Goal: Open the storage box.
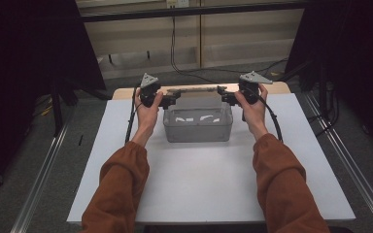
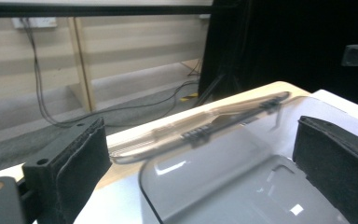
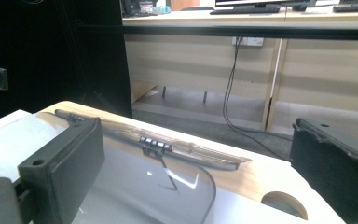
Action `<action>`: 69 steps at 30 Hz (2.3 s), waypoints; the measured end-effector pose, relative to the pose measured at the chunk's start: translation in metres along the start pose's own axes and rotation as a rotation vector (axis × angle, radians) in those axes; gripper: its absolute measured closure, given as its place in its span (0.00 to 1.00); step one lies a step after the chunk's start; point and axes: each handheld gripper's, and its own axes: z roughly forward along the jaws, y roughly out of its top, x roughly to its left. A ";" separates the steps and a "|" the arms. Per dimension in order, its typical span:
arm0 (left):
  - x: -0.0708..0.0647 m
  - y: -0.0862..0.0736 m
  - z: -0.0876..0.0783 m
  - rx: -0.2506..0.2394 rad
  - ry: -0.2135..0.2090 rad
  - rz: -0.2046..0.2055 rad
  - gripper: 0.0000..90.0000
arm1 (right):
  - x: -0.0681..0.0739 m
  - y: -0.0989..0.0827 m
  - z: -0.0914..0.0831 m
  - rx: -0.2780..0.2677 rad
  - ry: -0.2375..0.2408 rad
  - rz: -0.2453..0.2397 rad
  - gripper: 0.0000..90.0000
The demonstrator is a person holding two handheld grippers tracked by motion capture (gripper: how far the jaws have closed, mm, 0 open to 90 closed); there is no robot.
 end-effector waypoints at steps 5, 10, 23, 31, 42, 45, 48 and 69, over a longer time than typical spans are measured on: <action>-0.009 -0.012 -0.020 -0.039 0.004 0.010 0.03 | 0.002 -0.005 -0.019 -0.023 -0.036 -0.028 0.00; -0.018 -0.020 -0.041 -0.086 0.016 -0.012 0.03 | 0.002 -0.011 -0.043 -0.040 -0.066 -0.060 0.00; -0.032 -0.049 -0.085 -0.139 0.021 -0.051 0.03 | 0.011 -0.036 -0.102 -0.089 -0.109 -0.103 0.00; -0.044 -0.072 -0.113 -0.113 0.027 -0.010 0.02 | 0.018 -0.055 -0.139 -0.112 -0.127 -0.103 0.00; -0.054 -0.092 -0.152 -0.156 0.086 -0.024 0.02 | 0.021 -0.079 -0.182 -0.130 -0.150 -0.074 0.00; -0.056 -0.099 -0.165 -0.168 0.118 -0.019 0.02 | 0.021 -0.086 -0.193 -0.127 -0.169 -0.065 0.00; -0.059 -0.106 -0.175 -0.173 0.125 -0.019 0.02 | 0.021 -0.092 -0.204 -0.117 -0.176 -0.063 0.00; -0.064 -0.125 -0.205 -0.132 0.184 -0.043 0.03 | 0.021 -0.109 -0.242 -0.137 -0.237 -0.053 0.00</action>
